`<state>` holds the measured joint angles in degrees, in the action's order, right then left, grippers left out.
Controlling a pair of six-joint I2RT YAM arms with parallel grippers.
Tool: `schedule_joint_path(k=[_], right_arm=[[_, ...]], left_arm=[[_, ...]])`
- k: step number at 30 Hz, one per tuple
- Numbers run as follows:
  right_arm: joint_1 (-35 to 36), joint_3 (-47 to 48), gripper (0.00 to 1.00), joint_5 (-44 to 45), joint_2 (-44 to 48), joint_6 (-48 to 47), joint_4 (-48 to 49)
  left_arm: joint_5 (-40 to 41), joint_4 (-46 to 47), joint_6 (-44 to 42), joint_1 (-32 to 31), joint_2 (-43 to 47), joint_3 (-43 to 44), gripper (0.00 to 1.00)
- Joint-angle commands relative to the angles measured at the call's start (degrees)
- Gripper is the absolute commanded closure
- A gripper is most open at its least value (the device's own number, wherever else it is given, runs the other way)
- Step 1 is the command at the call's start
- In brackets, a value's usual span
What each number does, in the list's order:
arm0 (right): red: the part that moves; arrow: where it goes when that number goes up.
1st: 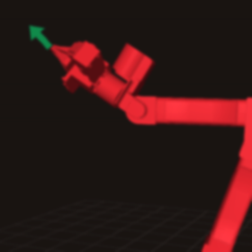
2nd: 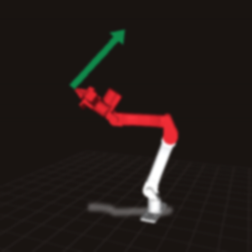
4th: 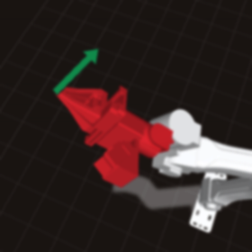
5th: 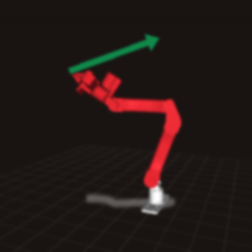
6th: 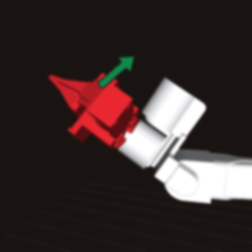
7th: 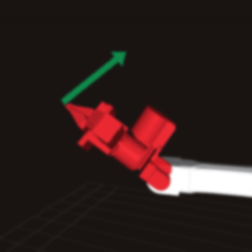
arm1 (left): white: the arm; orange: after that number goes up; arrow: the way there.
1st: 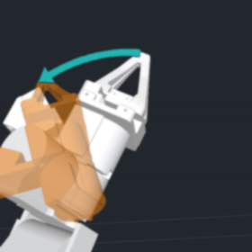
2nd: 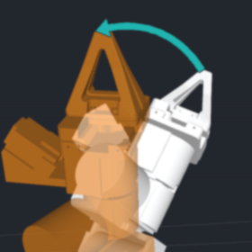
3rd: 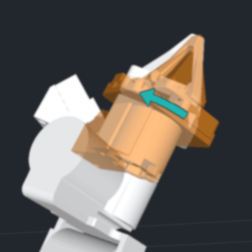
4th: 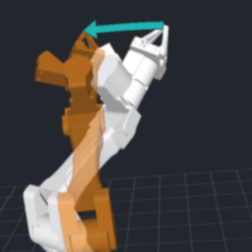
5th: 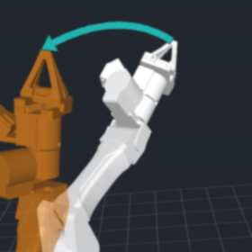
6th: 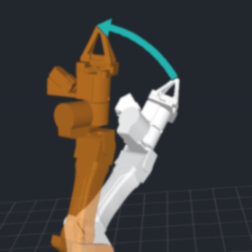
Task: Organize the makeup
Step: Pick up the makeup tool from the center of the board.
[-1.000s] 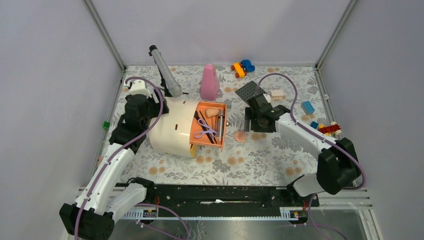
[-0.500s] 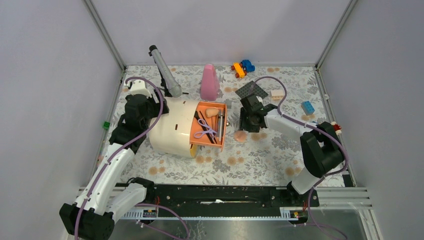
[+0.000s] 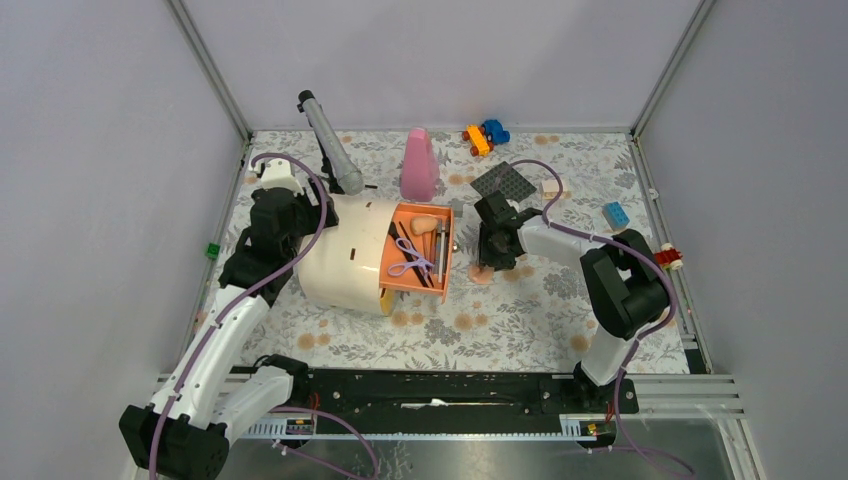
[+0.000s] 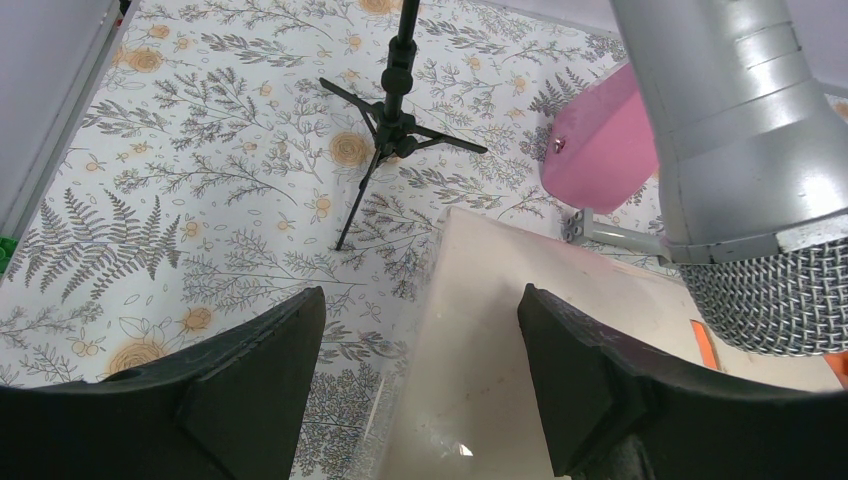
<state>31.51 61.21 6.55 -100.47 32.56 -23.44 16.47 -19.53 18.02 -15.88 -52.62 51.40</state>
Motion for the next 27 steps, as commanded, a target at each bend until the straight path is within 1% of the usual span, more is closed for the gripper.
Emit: schedule_joint_path(k=[1, 3, 5, 14, 18, 24, 25, 27], right_arm=[[0.22, 0.4, 0.58, 0.33, -0.71, -0.81, 0.73], [0.18, -0.1, 0.67, -0.1, -0.42, -0.9, 1.18], [0.2, -0.21, 0.74, -0.28, -0.2, -1.06, 1.29], [0.21, -0.36, 0.94, 0.31, 2.88, -1.99, 0.57], [0.21, 1.08, 1.0, 3.32, 6.26, -3.97, -2.17], [0.18, 4.97, 1.0, 12.44, 13.85, -7.35, -6.45], [0.22, 6.08, 1.0, 13.06, 15.98, -7.96, -7.03], [0.17, 8.44, 1.0, 11.65, 19.9, -8.96, -7.16]], left_arm=[[-0.77, -3.59, -0.88, 0.41, -1.08, 0.37, 0.22], [-0.78, -3.58, -0.88, 0.41, -1.01, 0.37, 0.22], [-0.73, -3.54, -0.88, 0.43, -0.99, 0.37, 0.22], [-0.66, -3.58, -0.88, 0.41, -0.91, 0.37, 0.22], [-0.78, -3.59, -0.88, 0.41, -0.91, 0.37, 0.22], [-0.85, -3.59, -0.88, 0.41, -0.67, 0.37, 0.22], [-0.87, -3.59, -0.89, 0.41, -0.71, 0.37, 0.22], [-0.91, -3.54, -0.88, 0.41, -0.73, 0.46, 0.22]])
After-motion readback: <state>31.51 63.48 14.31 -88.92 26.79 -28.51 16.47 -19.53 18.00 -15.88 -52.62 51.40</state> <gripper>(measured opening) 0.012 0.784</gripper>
